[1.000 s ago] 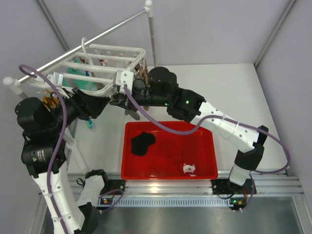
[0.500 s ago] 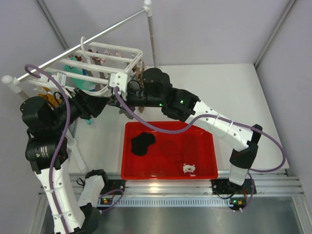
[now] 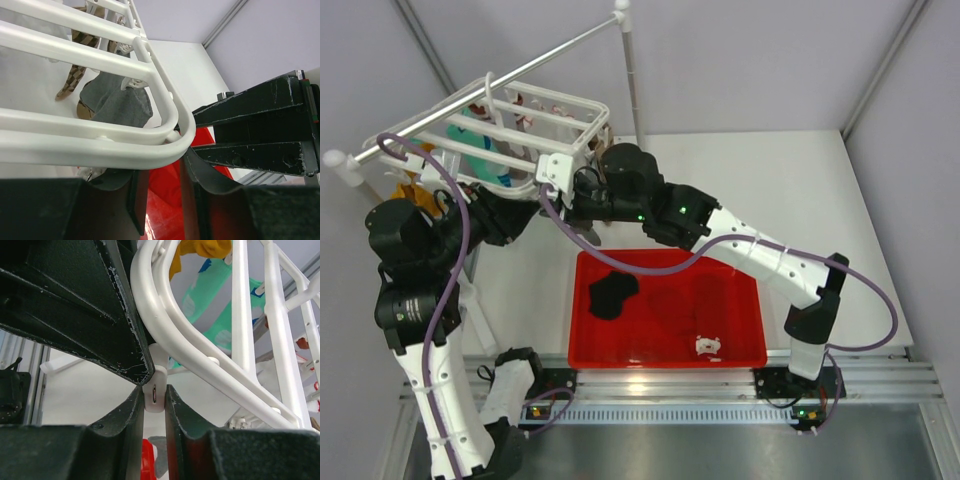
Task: Clip the socks to the hanger
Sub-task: Open the clamp at the hanger.
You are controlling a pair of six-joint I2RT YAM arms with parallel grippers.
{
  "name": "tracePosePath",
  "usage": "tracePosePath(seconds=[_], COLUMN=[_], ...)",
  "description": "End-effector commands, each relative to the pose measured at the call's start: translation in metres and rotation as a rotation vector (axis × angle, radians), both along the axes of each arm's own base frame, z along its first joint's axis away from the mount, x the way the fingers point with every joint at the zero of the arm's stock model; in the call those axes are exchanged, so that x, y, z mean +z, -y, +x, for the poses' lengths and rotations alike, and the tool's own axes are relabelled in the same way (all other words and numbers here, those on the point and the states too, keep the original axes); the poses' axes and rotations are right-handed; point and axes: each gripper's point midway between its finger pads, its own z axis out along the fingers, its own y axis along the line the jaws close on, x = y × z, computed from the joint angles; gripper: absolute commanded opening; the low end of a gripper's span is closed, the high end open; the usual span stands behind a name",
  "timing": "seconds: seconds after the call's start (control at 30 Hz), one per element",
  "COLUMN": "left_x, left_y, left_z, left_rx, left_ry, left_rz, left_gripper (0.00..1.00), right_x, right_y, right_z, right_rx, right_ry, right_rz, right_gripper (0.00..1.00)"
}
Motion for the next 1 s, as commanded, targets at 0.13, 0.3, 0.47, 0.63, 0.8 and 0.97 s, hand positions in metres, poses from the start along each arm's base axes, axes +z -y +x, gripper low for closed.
tracePosePath(seconds=[0.13,0.3,0.47,0.63,0.8,0.97], left_x=[-0.001,0.0,-0.001,-0.01,0.003,0.004], left_y=[-0.011,-0.006,0.001,-0.001,-0.011,-0.013], left_z=[0.016,0.015,0.012,0.013,0.017,0.022], left_rx=[0.054,0.042,0.017,0.038,0.083,0.084], left_ry=[0.005,-0.031,-0.064,-0.104,-0.04,-0.032], left_rz=[0.005,-0.055,-0.12,-0.136,-0.061,-0.045], left_gripper=[0.0,0.0,0.0,0.07,0.41,0.5], right_x=[0.033,0.029,0.032,0.034,0.035,0.03], right_y=[-0.001,0.001,0.0,0.0,0.004,0.002], right_z=[-0.038,-0.036,-0.032,-0.025,-0.023,-0.026], right_rx=[0.102,0.093,0.08,0.052,0.037,0.037], right_ry=[0.028,0.046,0.048,0.054,0.073,0.107], right_rz=[0.075,0.087,0.11,0.113,0.082,0.048], right_gripper=[0.19,0.34,0.18,0.0,0.0,0.0])
